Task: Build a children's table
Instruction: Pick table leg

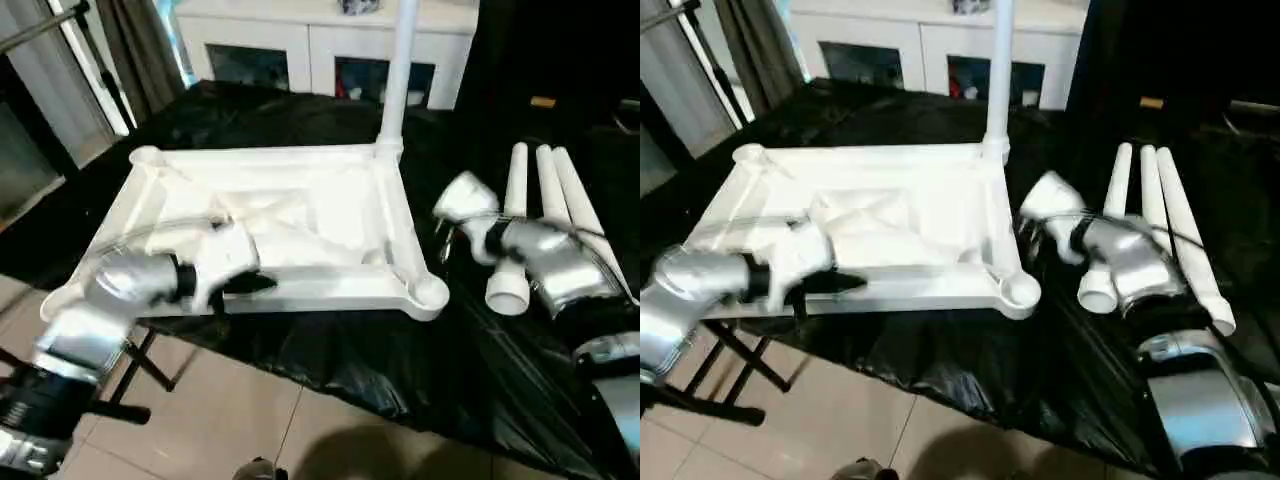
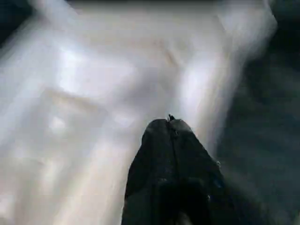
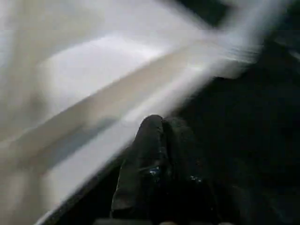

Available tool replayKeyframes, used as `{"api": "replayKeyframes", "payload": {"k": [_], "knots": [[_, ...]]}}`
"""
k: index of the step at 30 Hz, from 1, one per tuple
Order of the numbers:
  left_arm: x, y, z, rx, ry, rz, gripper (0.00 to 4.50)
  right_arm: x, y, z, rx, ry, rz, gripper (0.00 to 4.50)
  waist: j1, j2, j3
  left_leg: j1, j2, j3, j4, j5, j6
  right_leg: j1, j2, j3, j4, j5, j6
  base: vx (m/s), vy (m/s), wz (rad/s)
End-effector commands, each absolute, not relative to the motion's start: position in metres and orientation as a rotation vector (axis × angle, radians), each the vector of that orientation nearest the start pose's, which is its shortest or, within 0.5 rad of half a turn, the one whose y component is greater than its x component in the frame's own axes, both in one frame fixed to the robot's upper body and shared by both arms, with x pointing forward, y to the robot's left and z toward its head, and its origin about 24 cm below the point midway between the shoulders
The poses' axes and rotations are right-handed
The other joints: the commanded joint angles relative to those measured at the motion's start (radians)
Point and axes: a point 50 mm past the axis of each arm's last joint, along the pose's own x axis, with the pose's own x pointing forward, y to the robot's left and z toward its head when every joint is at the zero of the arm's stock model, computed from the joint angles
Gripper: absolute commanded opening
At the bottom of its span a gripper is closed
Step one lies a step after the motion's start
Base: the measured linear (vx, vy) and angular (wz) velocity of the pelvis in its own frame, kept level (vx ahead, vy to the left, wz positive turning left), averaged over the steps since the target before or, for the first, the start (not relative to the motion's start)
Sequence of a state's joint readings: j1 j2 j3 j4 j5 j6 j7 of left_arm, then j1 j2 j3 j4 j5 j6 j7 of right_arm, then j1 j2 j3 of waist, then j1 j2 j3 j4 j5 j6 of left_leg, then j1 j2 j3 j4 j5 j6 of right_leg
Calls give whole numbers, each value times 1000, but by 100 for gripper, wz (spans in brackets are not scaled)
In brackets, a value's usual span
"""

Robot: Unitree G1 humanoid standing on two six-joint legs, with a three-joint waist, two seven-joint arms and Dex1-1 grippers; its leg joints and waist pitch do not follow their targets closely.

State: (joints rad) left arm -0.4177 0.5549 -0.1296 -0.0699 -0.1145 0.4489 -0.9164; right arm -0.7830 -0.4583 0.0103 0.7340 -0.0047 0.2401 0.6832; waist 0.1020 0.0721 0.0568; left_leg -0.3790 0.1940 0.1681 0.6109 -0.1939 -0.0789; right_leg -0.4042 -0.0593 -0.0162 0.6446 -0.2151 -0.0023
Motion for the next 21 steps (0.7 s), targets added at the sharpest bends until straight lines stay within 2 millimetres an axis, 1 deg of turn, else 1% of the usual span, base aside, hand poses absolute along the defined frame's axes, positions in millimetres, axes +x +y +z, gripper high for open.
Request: {"api": "replayKeyframes", "payload": {"k": [1, 2, 3, 4, 5, 6, 7, 8, 9, 10, 11, 12, 13, 14, 16, 17, 18, 21], "knots": [[302, 169, 131, 401, 201, -866, 0, 378, -220, 128, -255, 284, 428, 7, -4, -4, -75, 8, 11, -1, -58, -125, 19, 54, -43, 21, -70, -3, -262, 0, 0, 0], [306, 166, 129, 371, 181, -826, 32, 379, -224, 130, -242, 285, 368, 35, -7, -5, -74, 7, 11, -1, -59, -126, 17, 54, -44, 21, -71, -9, -257, 0, 0, 0], [307, 163, 127, 356, 168, -812, 32, 380, -227, 130, -230, 289, 328, 35, -10, -6, -75, 7, 10, -2, -59, -120, 12, 55, -45, 21, -73, -14, -255, 0, 0, 0], [307, 163, 127, 356, 168, -812, 40, 380, -227, 130, -230, 289, 328, 44, -11, -4, -76, 7, 9, -1, -58, -116, 12, 55, -46, 22, -74, -13, -253, 0, 0, 0], [309, 153, 121, 327, 155, -798, 46, 382, -234, 128, -207, 323, 228, 49, -15, -7, -80, 7, 8, -1, -56, -96, 15, 56, -44, 22, -72, 12, -253, 0, 0, 0], [309, 152, 121, 324, 152, -797, 58, 383, -235, 128, -204, 329, 215, 60, -16, -7, -80, 4, 7, -1, -56, -84, 16, 57, -45, 21, -71, 25, -256, 0, 0, 0], [309, 150, 120, 320, 149, -796, 58, 383, -236, 127, -200, 339, 196, 60, -16, -7, -82, 4, 7, -1, -54, -73, 18, 58, -45, 20, -70, 44, -260, 0, 0, 0], [309, 140, 118, 293, 141, -794, 80, 384, -242, 124, -175, 383, 114, 82, -19, -11, -82, 2, 7, 0, -53, -58, 24, 59, -44, 21, -69, 67, -264, 0, 0, 0], [309, 138, 117, 288, 139, -795, 85, 384, -243, 124, -169, 395, 97, 87, -19, -10, -82, 2, 6, 0, -52, -53, 26, 59, -43, 21, -68, 74, -268, 0, 0, 0], [308, 129, 117, 270, 127, -813, 85, 384, -246, 121, -144, 438, 48, 87, -17, -12, -81, 2, 7, 1, -51, -52, 34, 59, -44, 22, -68, 76, -270, 0, 0, 0], [308, 127, 117, 266, 124, -817, 89, 383, -247, 121, -139, 446, 39, 90, -14, -11, -83, 2, 7, 0, -50, -47, 38, 59, -45, 21, -67, 78, -269, 0, 0, 0], [307, 122, 117, 256, 120, -833, 110, 383, -249, 119, -113, 463, 14, 114, -14, -12, -82, 0, 8, 1, -51, -50, 40, 59, -45, 21, -67, 78, -267, 0, 0, 0], [305, 118, 117, 250, 115, -851, 110, 383, -250, 117, -92, 483, -11, 114, -16, -14, -82, 1, 8, 1, -50, -48, 41, 60, -46, 22, -66, 75, -266, 0, 0, 0], [305, 115, 117, 247, 112, -859, 125, 383, -251, 116, -78, 495, -29, 127, -15, -14, -82, 2, 9, 2, -50, -50, 42, 59, -46, 21, -68, 72, -267, 0, 0, 0], [303, 111, 118, 239, 107, -875, 128, 382, -253, 114, -56, 509, -54, 131, -14, -14, -81, 3, 9, 2, -50, -54, 41, 57, -46, 22, -68, 65, -266, 0, 0, 0], [301, 106, 119, 228, 100, -897, 153, 382, -256, 111, -31, 527, -82, 155, -14, -13, -81, 4, 10, 3, -50, -57, 39, 56, -46, 22, -69, 61, -266, 0, 0, 0], [300, 104, 119, 225, 96, -909, 165, 382, -256, 110, -25, 533, -90, 166, -14, -14, -81, 5, 11, 4, -50, -63, 37, 56, -47, 21, -69, 56, -268, 0, 0, 0], [297, 101, 120, 217, 94, -940, 174, 381, -258, 107, -21, 565, -119, 175, -13, -17, -80, 3, 10, 4, -51, -58, 36, 58, -47, 21, -68, 52, -266, 0, 0, 0]]}}
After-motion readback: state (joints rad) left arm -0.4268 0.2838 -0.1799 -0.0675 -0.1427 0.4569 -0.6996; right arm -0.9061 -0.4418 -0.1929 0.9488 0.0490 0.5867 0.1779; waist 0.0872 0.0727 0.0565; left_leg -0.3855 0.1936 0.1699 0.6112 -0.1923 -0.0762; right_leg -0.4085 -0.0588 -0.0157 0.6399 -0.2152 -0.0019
